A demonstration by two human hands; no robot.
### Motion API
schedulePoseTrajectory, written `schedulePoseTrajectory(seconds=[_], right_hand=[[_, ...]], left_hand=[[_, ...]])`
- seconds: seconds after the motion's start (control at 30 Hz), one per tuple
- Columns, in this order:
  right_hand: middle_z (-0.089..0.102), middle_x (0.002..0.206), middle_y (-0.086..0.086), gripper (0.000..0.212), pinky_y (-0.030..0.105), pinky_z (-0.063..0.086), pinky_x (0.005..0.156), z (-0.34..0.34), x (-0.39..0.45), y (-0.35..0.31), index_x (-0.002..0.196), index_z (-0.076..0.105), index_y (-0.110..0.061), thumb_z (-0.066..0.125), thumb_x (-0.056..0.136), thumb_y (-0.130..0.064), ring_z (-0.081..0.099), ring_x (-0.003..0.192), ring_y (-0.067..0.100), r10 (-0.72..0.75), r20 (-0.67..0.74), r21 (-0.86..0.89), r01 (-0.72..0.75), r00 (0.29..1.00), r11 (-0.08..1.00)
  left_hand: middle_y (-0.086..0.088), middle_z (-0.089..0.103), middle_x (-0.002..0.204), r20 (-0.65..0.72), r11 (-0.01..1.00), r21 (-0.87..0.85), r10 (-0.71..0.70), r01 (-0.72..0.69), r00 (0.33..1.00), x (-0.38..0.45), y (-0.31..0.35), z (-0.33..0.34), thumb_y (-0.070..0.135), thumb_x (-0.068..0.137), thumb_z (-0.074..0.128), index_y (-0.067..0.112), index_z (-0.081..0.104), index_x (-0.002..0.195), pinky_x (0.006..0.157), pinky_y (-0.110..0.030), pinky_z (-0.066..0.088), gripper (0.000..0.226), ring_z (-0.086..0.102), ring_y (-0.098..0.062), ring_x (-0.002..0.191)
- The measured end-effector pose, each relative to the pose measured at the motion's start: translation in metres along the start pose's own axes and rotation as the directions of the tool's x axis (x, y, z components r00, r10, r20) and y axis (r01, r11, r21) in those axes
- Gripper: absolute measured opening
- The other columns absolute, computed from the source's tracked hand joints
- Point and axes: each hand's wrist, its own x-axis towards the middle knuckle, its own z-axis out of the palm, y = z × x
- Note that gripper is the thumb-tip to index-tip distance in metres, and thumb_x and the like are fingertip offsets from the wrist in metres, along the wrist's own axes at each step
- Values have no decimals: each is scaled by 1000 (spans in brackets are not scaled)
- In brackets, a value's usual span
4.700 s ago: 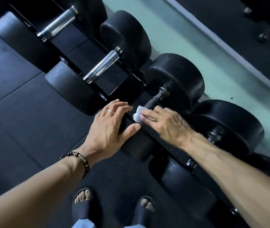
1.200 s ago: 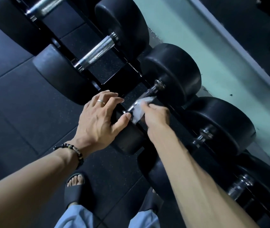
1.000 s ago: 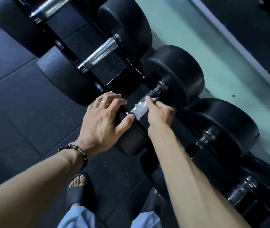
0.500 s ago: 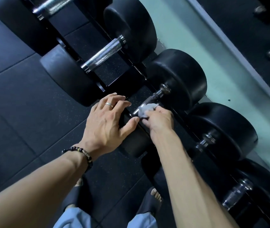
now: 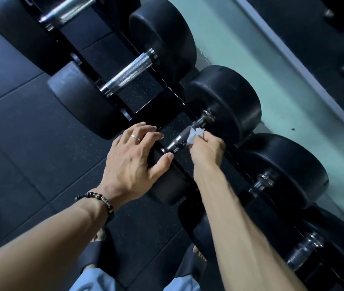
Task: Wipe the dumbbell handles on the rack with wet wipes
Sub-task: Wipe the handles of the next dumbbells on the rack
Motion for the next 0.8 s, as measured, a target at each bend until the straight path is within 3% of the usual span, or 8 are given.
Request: schedulePoseTrajectory(seconds=[0.07, 0.2, 0.3, 0.4, 0.53, 0.6, 0.73, 0.8], right_hand=[[69, 112, 11, 22, 38, 61, 83, -1, -5, 7, 107, 71, -12, 55, 94, -19, 71, 95, 24, -32, 38, -26, 33, 999, 999], [65, 65, 5, 31, 35, 56, 63, -12, -18, 16, 64, 56, 1, 63, 90, -15, 64, 66, 23, -109, 269, -208, 169, 957, 963], [67, 69, 4, 30, 39, 60, 74, -17, -10, 8, 65, 59, 3, 73, 85, -15, 66, 70, 21, -93, 207, -46, 105, 974, 993], [76, 81, 2, 20, 37, 61, 82, -15, -14, 1, 67, 71, -14, 77, 85, -15, 74, 82, 21, -52, 103, 119, 40, 993, 992], [73, 76, 5, 16, 35, 58, 67, -14, -31, 4, 74, 73, -10, 80, 82, -22, 68, 70, 21, -7, 243, -149, 44, 970, 988], [75, 81, 5, 11, 34, 61, 73, -16, -27, 0, 76, 76, -12, 81, 82, -21, 70, 77, 19, 11, 249, -76, 8, 969, 997], [77, 89, 5, 5, 36, 60, 86, -12, -5, -18, 79, 78, -20, 81, 83, -19, 74, 87, 21, -37, -5, 212, 37, 999, 977], [76, 94, 8, 7, 28, 58, 75, -10, -8, -18, 88, 79, -16, 76, 87, -23, 71, 85, 20, -47, -24, 123, 49, 999, 991]], left_hand=[[-1, 59, 133, 1, 1000, 1, -1, 1, 1000, 0, 1, 0, 61, 89, 43, 17, 65, 121, 105, -44, 40, 59, 44, -23, 135], [0, 58, 133, 7, 1000, 3, -8, 8, 1000, 0, 2, -2, 61, 89, 42, 17, 64, 122, 105, -42, 39, 60, 43, -22, 135], [0, 57, 135, 20, 1000, -2, -13, 13, 1000, 0, 3, -3, 62, 88, 41, 18, 64, 123, 105, -42, 38, 61, 42, -21, 135], [0, 57, 134, 16, 1000, -13, -22, 22, 1000, 0, 4, -3, 61, 88, 42, 18, 64, 123, 105, -41, 38, 61, 43, -21, 135], [-2, 58, 132, 13, 1000, -6, -4, 4, 1000, 0, 3, -2, 61, 88, 42, 16, 65, 121, 105, -45, 41, 60, 45, -24, 133], [-2, 58, 133, 16, 1000, -1, -10, 10, 1000, 0, 3, -3, 61, 89, 42, 16, 64, 122, 104, -45, 42, 60, 45, -23, 133], [0, 57, 133, 10, 1000, -13, -14, 14, 1000, 0, 2, -2, 61, 89, 42, 17, 64, 122, 105, -44, 41, 59, 44, -22, 134], [0, 58, 132, 1, 1000, -24, -5, 5, 1000, 0, 2, -1, 60, 89, 44, 17, 65, 121, 105, -45, 41, 58, 44, -22, 134]])
